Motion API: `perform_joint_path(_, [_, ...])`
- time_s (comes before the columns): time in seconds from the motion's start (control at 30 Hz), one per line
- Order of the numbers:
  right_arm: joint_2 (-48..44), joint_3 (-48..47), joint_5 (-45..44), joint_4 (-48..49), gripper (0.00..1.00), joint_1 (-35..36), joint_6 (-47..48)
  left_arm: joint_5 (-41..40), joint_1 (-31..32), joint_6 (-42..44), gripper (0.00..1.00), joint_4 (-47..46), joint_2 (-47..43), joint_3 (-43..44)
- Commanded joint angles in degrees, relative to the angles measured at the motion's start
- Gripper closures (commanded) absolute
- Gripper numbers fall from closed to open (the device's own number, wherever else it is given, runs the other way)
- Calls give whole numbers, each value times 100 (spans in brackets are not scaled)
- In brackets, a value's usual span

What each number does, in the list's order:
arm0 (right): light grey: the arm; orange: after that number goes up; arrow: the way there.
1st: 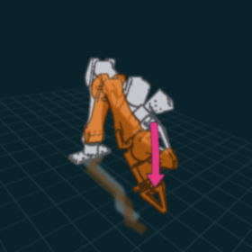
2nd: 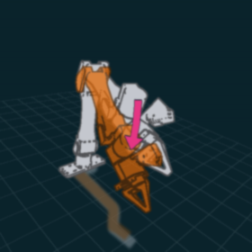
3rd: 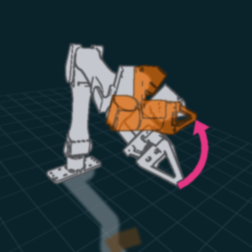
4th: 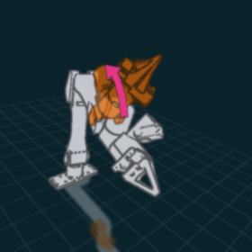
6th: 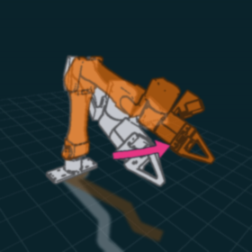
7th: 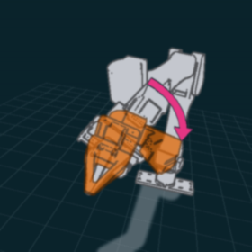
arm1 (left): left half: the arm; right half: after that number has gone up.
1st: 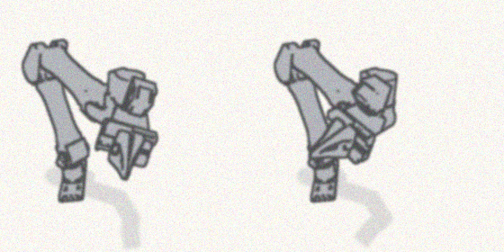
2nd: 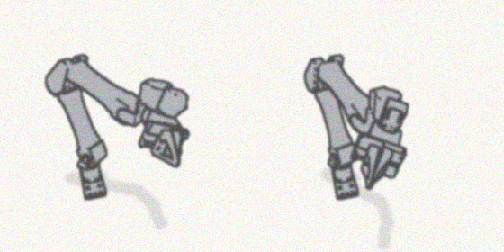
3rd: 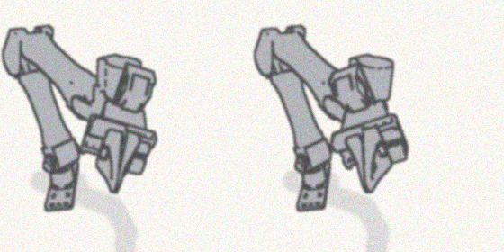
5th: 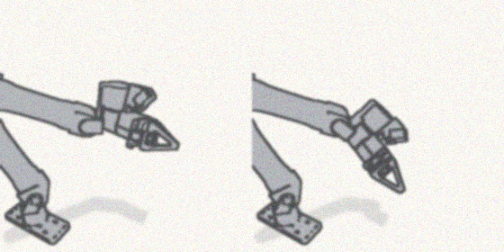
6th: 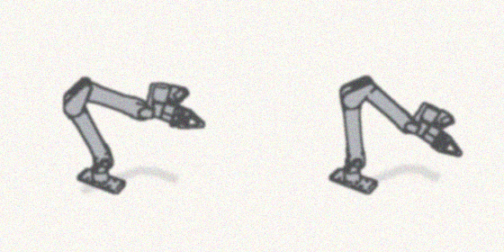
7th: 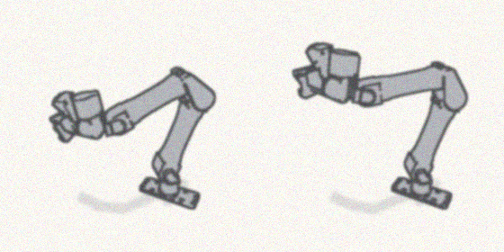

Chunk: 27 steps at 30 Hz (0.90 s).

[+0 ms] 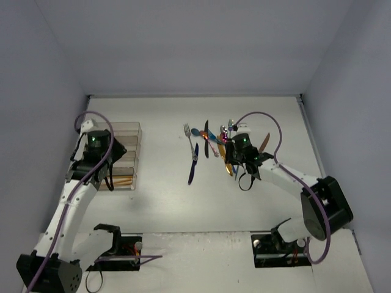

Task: Sort the eating utensils into containers

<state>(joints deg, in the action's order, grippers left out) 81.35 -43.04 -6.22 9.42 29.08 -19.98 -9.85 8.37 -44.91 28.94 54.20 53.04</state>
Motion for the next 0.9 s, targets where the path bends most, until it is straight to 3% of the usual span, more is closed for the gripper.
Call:
perform_joint_path(0.0, [320, -249, -327, 77, 73, -17, -21, 249, 655, 924, 63, -325, 498, 495])
perform_joint_path(0.37, [993, -475, -448, 77, 81, -8, 220, 511, 1408, 938, 63, -968, 1011, 269])
perform_joint_path(0.87, [1450, -539, -622, 86, 84, 36, 249, 576, 1496, 882, 63, -1159, 1106, 93])
